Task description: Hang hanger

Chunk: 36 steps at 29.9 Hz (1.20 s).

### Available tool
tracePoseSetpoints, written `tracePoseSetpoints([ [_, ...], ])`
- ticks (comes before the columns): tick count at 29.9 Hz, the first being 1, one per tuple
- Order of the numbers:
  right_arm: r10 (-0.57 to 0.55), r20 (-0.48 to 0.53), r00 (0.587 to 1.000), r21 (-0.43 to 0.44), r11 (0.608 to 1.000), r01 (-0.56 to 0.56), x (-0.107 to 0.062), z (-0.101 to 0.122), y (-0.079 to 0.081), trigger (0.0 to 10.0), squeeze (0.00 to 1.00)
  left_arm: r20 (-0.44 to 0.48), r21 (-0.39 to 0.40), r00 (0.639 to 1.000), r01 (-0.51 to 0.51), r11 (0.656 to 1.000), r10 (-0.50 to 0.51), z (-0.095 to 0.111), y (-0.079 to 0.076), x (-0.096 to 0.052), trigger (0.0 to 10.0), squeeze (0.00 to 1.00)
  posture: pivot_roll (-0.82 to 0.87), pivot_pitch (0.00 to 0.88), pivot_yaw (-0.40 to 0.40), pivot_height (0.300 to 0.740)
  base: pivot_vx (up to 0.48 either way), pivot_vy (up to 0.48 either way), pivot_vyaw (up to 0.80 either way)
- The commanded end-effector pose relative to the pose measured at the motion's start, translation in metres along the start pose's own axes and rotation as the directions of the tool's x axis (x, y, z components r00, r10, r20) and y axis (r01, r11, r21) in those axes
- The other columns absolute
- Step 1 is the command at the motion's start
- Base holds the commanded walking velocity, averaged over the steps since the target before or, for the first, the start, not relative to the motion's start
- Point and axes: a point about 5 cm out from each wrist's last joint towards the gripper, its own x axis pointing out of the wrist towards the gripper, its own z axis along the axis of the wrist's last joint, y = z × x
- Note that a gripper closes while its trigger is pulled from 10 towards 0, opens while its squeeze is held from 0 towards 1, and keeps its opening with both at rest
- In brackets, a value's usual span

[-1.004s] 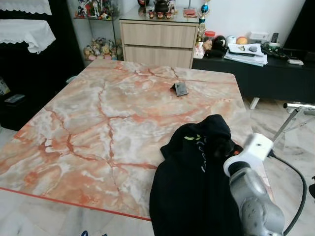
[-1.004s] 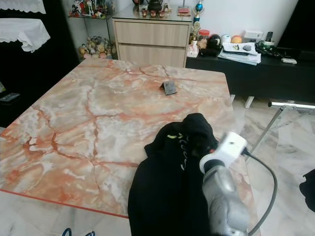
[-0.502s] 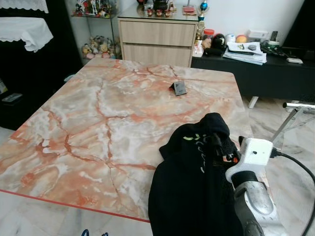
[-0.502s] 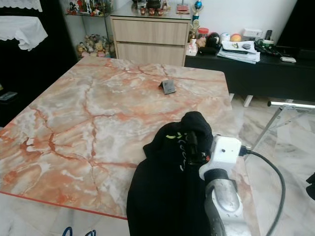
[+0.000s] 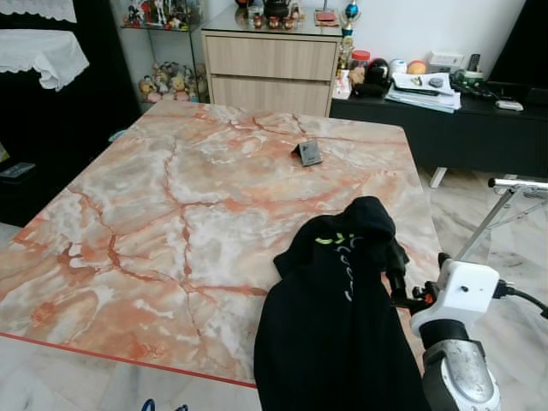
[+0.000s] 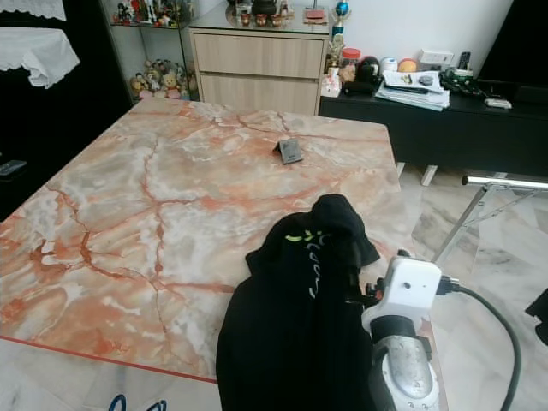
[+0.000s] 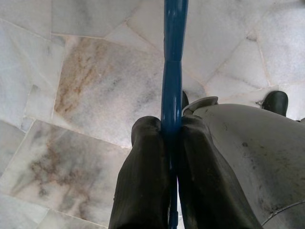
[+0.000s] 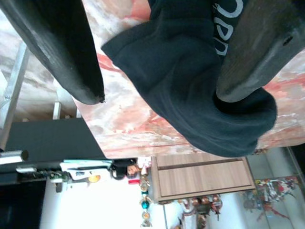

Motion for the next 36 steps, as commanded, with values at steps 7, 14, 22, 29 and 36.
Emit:
tracePoseSetpoints([
  [7, -0.015, -0.012, 1.000, -0.015, 1.000, 0.015, -0.005, -0.006, -0.003, 10.0, 0.00, -0.018, 0.028, 1.000, -0.011, 1.000, 0.011, -0.005, 0.003, -0.002, 10.0, 0.00, 0.05, 0.054, -0.006, 0.740, 0.000, 0.000, 0.00],
  [14, -0.024, -0.009, 1.000, -0.017, 1.000, 0.024, -0.003, -0.007, -0.004, 10.0, 0.00, -0.013, 0.051, 1.000, -0.006, 0.999, 0.007, -0.004, 0.003, -0.001, 10.0, 0.00, 0.05, 0.052, -0.006, 0.740, 0.000, -0.141, 0.00],
  [22, -0.044, -0.006, 0.999, -0.020, 0.999, 0.044, -0.003, -0.008, -0.006, 10.0, 0.00, -0.014, 0.048, 1.000, -0.003, 0.999, 0.004, -0.005, 0.003, -0.001, 10.0, 0.00, 0.05, 0.053, -0.008, 0.740, 0.000, -0.398, 0.00],
  [29, -0.052, -0.009, 0.999, -0.018, 0.998, 0.052, -0.002, -0.010, -0.008, 10.0, 0.00, -0.013, 0.049, 1.000, -0.001, 0.999, 0.002, -0.004, 0.003, -0.001, 10.0, 0.00, 0.05, 0.053, -0.010, 0.740, 0.000, -0.399, 0.00],
  [36, -0.073, -0.022, 0.997, -0.016, 0.997, 0.073, -0.004, -0.014, -0.012, 10.0, 0.00, -0.014, 0.052, 1.000, 0.003, 0.999, -0.003, -0.004, 0.002, -0.001, 10.0, 0.00, 0.05, 0.053, -0.009, 0.740, 0.000, -0.399, 0.00],
])
